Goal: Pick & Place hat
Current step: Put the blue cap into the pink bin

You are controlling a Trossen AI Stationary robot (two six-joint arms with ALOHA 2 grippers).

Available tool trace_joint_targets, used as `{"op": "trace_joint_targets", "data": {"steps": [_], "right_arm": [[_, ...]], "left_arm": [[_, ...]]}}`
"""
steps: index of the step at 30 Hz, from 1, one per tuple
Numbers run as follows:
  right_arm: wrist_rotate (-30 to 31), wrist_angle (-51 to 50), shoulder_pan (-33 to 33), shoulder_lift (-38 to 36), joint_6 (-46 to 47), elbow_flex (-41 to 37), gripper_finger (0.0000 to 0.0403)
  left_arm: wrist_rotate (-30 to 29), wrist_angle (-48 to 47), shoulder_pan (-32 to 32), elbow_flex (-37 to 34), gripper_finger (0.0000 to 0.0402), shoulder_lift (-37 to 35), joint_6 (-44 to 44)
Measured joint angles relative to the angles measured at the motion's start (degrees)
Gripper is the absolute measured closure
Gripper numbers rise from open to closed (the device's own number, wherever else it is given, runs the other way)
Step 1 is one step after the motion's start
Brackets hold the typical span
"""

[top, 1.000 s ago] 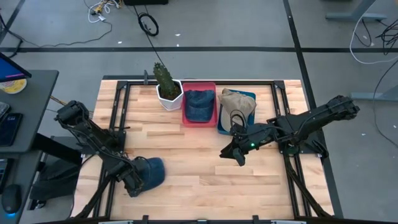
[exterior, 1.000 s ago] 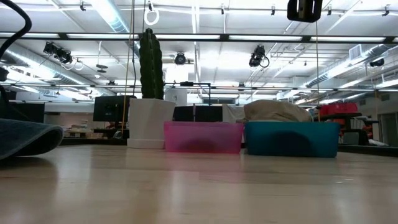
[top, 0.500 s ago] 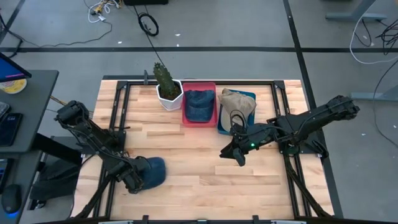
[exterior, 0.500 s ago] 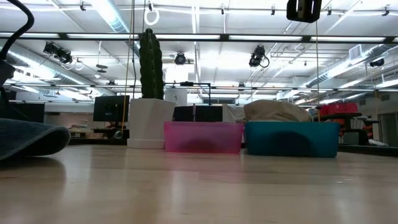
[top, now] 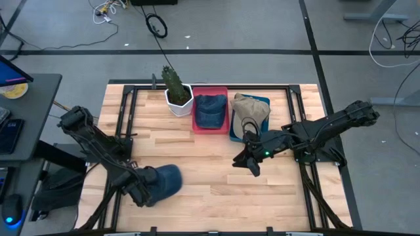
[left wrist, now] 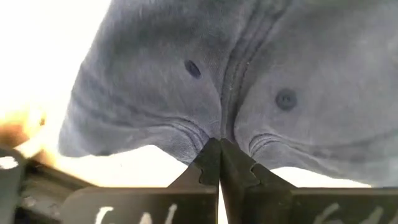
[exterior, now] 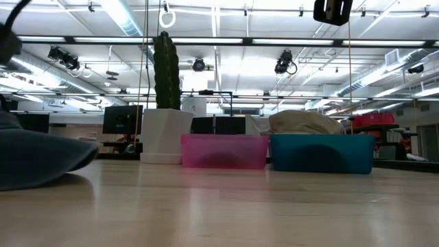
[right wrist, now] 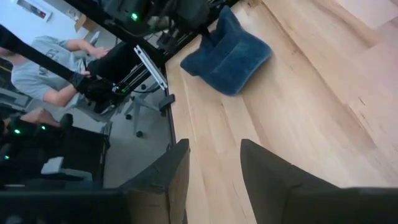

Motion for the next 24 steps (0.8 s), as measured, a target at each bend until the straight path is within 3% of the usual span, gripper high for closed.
{"op": "trace_joint_targets", "data": {"steps": [13, 24], "right_arm": [[-1.8, -5.6, 0.0, -0.1, -4.8, 0.0, 0.0256], [-1.8, -8.1, 0.0, -3.9, -7.9, 0.0, 0.0256]], "left_arm": [[-8.9, -16.8, 3.3, 21.1, 0.0401, 0.0, 10.9], [-13.1, -22.1, 10.0, 34.7, 0.0401, 0.0, 30.4]]}}
